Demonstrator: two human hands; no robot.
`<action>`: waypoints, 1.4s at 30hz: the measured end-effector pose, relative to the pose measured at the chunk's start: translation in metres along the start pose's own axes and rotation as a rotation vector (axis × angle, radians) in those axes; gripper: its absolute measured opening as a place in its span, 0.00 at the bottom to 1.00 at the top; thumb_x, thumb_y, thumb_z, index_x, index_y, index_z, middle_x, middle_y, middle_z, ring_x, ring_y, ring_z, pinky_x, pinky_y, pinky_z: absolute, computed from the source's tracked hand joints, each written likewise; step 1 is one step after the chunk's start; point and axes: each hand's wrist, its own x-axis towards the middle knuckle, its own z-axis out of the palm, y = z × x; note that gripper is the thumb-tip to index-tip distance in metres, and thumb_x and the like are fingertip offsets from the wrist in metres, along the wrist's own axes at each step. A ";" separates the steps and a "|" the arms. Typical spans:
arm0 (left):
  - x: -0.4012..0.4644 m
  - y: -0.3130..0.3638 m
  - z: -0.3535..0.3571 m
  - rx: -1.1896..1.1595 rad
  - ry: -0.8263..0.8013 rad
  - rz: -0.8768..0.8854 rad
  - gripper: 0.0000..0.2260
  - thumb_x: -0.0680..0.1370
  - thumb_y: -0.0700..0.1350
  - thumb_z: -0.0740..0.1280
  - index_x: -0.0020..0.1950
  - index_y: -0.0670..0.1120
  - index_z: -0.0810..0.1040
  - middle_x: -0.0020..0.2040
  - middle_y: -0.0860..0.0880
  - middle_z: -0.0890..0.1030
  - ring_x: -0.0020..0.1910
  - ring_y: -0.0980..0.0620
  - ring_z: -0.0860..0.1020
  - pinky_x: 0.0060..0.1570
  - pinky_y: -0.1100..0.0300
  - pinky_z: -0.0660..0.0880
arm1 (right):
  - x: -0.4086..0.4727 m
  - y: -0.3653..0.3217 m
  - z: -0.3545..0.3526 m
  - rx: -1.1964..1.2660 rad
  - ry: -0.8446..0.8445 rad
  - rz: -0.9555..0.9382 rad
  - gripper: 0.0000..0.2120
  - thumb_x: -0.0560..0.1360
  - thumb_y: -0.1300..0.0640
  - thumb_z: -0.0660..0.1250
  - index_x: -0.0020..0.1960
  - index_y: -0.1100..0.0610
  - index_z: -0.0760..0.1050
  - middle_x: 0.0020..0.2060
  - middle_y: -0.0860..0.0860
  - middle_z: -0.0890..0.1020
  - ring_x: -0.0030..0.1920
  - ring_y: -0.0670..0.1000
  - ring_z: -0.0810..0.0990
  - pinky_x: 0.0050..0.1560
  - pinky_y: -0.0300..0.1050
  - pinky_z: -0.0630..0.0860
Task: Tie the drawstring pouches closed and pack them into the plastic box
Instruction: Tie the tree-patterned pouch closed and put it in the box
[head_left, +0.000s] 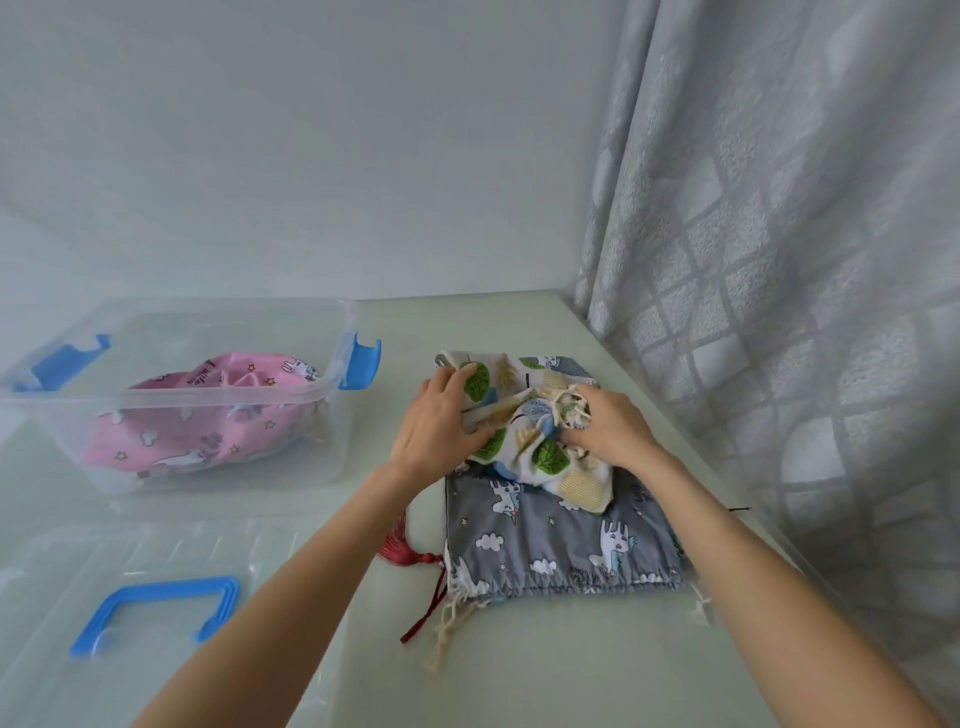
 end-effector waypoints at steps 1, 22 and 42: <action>-0.001 0.002 -0.003 -0.056 -0.006 0.011 0.34 0.71 0.49 0.72 0.73 0.45 0.60 0.63 0.45 0.68 0.56 0.44 0.72 0.53 0.53 0.70 | -0.003 -0.002 -0.004 0.008 0.046 -0.008 0.26 0.71 0.53 0.72 0.66 0.56 0.69 0.58 0.56 0.79 0.55 0.58 0.77 0.50 0.46 0.73; -0.029 -0.092 -0.230 -0.036 0.534 0.019 0.25 0.71 0.34 0.70 0.66 0.46 0.71 0.62 0.47 0.74 0.47 0.49 0.76 0.48 0.52 0.77 | 0.029 -0.249 -0.063 0.100 0.482 -0.721 0.16 0.71 0.67 0.69 0.58 0.59 0.73 0.47 0.55 0.76 0.41 0.52 0.73 0.37 0.42 0.66; -0.051 -0.182 -0.227 0.181 0.301 -0.218 0.11 0.76 0.53 0.65 0.56 0.53 0.78 0.51 0.55 0.82 0.48 0.56 0.79 0.49 0.57 0.76 | 0.084 -0.318 0.055 -0.397 -0.007 -0.636 0.32 0.66 0.34 0.68 0.63 0.52 0.72 0.59 0.53 0.73 0.61 0.56 0.68 0.58 0.48 0.66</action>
